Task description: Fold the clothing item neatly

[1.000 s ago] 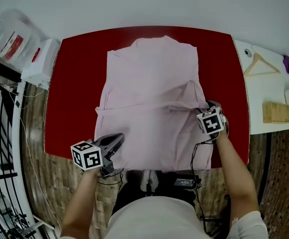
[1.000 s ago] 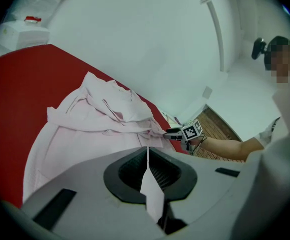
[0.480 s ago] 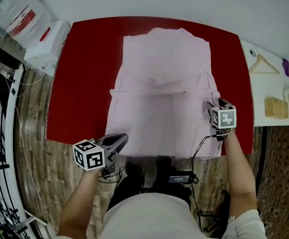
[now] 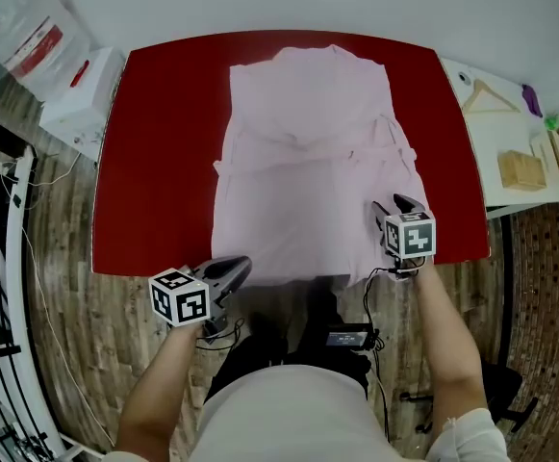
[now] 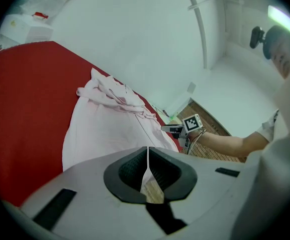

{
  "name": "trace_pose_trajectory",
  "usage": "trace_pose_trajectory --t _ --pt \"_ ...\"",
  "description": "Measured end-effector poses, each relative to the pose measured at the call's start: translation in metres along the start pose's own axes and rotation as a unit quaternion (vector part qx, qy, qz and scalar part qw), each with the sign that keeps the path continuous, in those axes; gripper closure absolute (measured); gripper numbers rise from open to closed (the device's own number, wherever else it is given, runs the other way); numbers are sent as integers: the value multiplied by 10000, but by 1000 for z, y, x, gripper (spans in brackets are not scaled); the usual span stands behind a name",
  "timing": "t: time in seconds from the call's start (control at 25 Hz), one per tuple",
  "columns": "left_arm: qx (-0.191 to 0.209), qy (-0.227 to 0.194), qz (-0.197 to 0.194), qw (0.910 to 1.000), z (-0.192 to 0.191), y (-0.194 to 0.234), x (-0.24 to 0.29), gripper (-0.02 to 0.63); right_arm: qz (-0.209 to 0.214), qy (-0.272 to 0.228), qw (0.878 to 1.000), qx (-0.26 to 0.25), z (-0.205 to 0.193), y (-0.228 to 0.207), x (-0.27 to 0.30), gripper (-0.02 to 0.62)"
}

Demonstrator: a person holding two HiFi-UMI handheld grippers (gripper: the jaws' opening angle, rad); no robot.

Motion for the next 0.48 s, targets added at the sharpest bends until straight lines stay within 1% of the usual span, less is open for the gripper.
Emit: trace_pose_trajectory --t 0.08,0.28,0.4,0.48 --pt "56 27 -16 10000 -5 1 -3 595 121 -87 9999 59 -6 19 -9 365" --pt "124 71 -60 9999 -21 1 -10 595 400 -348 9986 23 -24 66 -30 367" --pt "218 78 -166 9996 -30 -3 -13 595 548 -615 9961 309 -30 90 -42 367" --pt "322 89 -277 9991 -37 -8 -14 595 631 -701 9945 462 -38 105 -49 368"
Point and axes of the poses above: the fingertips, and each gripper's own axes: x forward along the fingers, y to its left, z out of its top, the point moved 3 cm from there along -x, backward along the fingers, and after that the axes turned 12 degrees about -y, right-handed, at the moved point
